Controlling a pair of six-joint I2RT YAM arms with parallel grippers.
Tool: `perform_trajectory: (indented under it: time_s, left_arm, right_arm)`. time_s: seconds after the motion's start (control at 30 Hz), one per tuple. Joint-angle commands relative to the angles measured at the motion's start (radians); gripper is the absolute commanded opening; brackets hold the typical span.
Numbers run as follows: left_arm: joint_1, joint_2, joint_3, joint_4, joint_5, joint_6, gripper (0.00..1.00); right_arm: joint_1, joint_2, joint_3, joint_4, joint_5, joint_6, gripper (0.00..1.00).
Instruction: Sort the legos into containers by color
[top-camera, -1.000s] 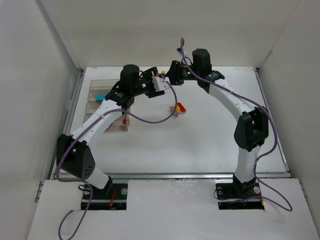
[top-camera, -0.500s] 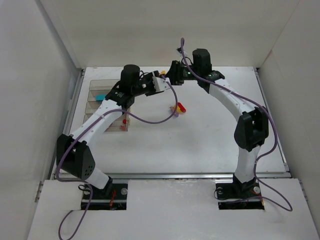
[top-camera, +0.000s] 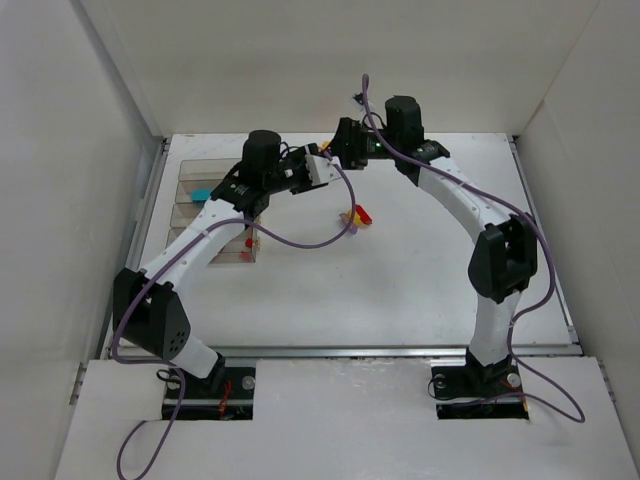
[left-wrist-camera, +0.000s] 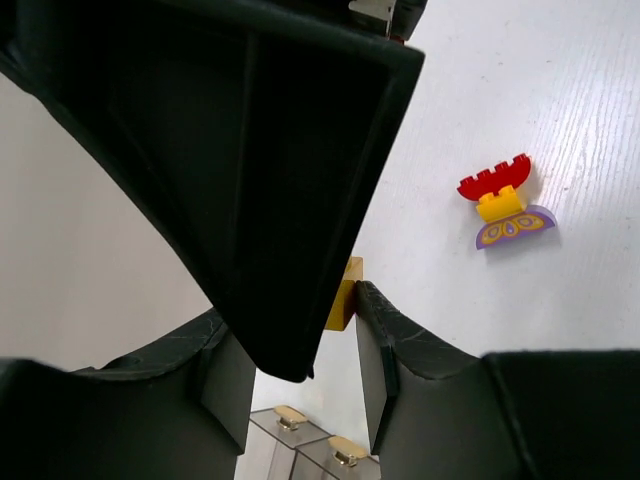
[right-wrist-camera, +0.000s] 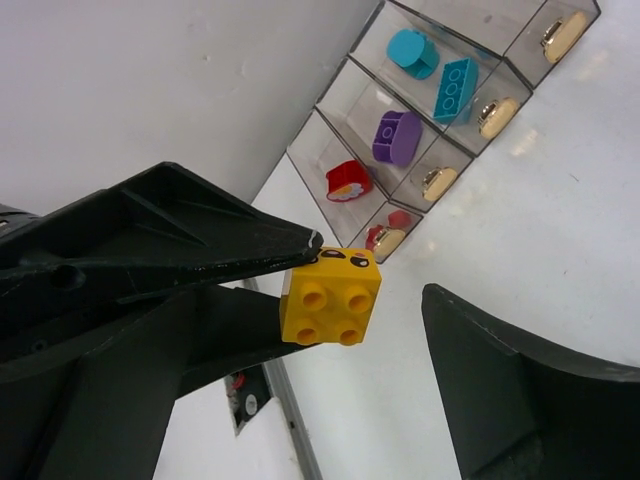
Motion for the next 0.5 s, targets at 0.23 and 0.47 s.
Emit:
perform_trajectory:
  time_s: [0.23, 0.47]
  left_arm:
    - [0.015, -0.064, -0.008, -0.004, -0.066, -0.095, 0.00]
    - [0.151, -0.045, -0.041, 0.025, -0.187, -0.357, 0.00]
  right_arm:
    - [-0.105, -0.098, -0.091, 0.011, 0.080, 0.011, 0.99]
    - [-0.169, -0.133, -0.141, -0.086, 0.265, -0.015, 0.99]
